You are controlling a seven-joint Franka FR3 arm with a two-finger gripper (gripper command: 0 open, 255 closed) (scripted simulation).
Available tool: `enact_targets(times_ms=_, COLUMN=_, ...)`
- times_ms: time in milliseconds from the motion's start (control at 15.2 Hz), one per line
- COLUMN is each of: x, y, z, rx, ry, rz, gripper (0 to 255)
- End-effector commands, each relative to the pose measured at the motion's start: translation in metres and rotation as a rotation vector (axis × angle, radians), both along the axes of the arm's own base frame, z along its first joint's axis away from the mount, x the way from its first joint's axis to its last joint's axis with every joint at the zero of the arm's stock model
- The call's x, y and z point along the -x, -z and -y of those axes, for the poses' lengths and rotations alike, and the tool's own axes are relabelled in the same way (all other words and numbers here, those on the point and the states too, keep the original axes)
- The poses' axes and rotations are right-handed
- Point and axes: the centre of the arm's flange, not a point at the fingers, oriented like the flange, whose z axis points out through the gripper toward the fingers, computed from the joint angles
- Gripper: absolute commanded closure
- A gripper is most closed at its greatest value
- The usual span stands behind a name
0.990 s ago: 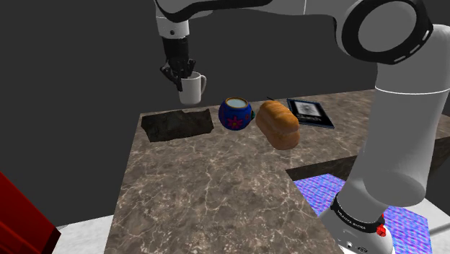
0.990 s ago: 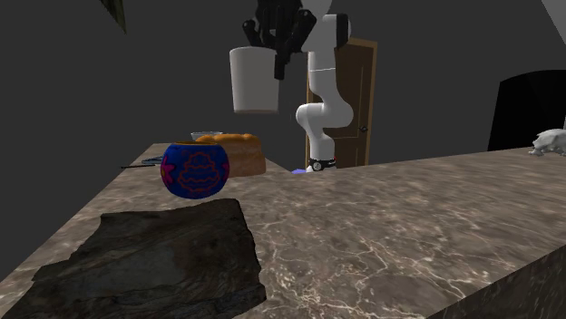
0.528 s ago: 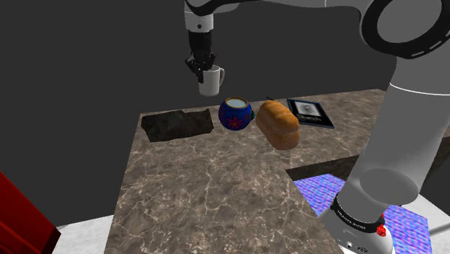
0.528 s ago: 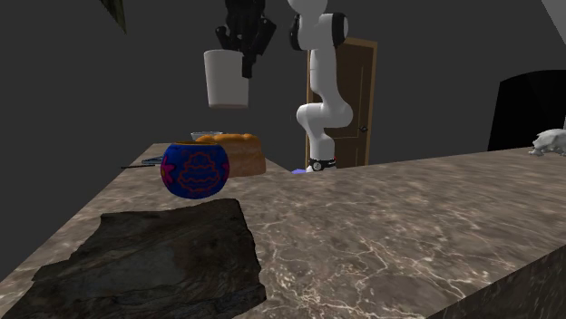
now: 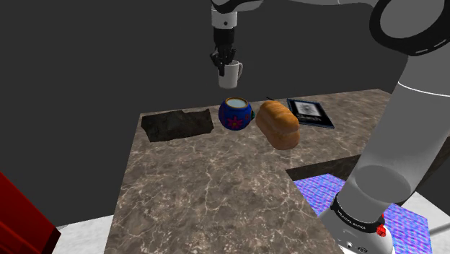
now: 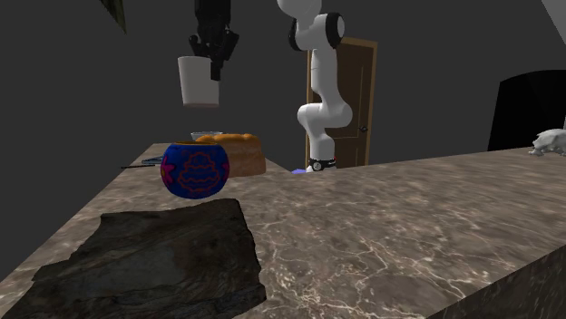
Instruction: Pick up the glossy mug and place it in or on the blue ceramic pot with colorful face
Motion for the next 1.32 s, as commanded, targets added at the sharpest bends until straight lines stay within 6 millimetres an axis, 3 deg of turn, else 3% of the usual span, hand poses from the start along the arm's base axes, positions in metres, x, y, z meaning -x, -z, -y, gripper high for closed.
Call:
enact_targets(times_ms=0, x=0.007, y=-0.004, z=0.026, rx=0.0, ry=-0.001, rz=0.0, gripper=255)
enact_targets(times_ms=198, x=0.014, y=-0.007, z=0.065, rx=0.0, ry=-0.001, rz=0.0, gripper=255)
enact_targets(times_ms=264, x=0.015, y=-0.008, z=0.067, rx=0.0, ry=-0.001, rz=0.0, gripper=255)
enact_targets(times_ms=1254, x=0.015, y=0.072, z=0.067, rx=0.0, ry=-0.001, rz=0.0, gripper=255)
